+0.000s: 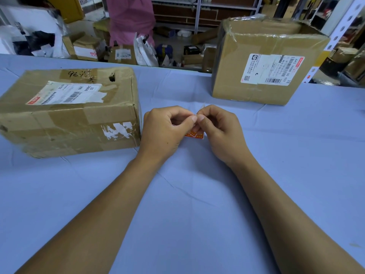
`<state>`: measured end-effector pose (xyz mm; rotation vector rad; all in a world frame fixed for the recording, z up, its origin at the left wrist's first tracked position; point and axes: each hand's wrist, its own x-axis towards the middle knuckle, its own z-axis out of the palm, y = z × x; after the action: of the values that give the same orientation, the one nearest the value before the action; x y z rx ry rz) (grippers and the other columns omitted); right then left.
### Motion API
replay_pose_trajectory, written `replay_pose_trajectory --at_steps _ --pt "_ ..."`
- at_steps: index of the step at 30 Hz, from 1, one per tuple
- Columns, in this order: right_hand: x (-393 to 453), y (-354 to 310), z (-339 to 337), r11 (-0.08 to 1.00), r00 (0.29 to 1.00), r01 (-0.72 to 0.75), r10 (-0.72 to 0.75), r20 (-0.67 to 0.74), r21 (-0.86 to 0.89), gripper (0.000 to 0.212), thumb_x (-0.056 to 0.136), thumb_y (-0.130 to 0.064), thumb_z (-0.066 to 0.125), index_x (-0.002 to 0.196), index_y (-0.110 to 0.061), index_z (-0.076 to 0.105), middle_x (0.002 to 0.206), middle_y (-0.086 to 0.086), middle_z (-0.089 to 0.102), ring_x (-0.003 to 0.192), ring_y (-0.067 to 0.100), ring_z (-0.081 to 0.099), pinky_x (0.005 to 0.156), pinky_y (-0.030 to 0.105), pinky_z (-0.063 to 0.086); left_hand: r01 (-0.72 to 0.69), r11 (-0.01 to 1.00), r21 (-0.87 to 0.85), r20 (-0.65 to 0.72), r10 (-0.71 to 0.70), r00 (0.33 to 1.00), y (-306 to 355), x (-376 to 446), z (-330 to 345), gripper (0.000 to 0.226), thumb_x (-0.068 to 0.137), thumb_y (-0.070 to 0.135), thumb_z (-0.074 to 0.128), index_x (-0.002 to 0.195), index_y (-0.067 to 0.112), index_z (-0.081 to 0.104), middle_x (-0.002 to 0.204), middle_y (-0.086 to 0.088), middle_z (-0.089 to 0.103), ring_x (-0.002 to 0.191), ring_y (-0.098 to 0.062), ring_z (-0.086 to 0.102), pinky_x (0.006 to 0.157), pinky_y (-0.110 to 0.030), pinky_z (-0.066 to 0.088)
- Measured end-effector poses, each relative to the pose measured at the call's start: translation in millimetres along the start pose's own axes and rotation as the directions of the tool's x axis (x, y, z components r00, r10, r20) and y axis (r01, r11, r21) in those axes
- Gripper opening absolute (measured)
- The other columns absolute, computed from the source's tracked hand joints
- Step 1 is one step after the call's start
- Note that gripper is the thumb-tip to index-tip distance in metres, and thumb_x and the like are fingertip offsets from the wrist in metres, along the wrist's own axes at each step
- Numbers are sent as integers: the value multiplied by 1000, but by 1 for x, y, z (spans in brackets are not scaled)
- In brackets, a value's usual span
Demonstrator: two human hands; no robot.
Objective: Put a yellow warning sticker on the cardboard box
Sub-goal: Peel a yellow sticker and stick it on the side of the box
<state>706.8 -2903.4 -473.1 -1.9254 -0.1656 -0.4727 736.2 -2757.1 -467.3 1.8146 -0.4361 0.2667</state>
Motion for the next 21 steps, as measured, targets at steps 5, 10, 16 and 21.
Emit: replay_pose_trajectory --at_steps 5,10,16,21 --pt "0 1 3 997 999 33 -34 -9 -76 16 93 -18 55 82 -9 64 75 8 69 73 30 66 70 51 54 48 998 -41 11 -47 999 -6 2 1 10 81 25 65 76 24 73 72 -2 76 71 -20 76 75 -46 62" --pt "-1 -4 4 1000 999 -6 4 -46 -29 13 91 -22 66 85 -10 66 82 -2 69 76 14 67 67 34 56 17 1000 -18 -10 -17 1000 -5 1 3 12 83 21 62 80 19 73 72 -2 74 70 -19 74 72 -44 62" --pt "1 -3 2 1000 999 -13 13 -41 6 4 91 -14 69 88 -15 70 81 -9 70 76 2 67 68 17 51 -18 1000 14 -32 18 999 -4 0 4 11 86 24 63 83 20 73 73 5 73 72 -16 73 72 -43 61" --pt "1 -4 0 999 998 4 -7 -70 -49 9 93 -9 65 86 -13 71 77 -13 69 69 -3 63 68 15 50 -60 998 27 -38 61 997 -1 -1 6 7 87 21 64 82 20 69 70 11 69 69 -11 69 70 -40 60"
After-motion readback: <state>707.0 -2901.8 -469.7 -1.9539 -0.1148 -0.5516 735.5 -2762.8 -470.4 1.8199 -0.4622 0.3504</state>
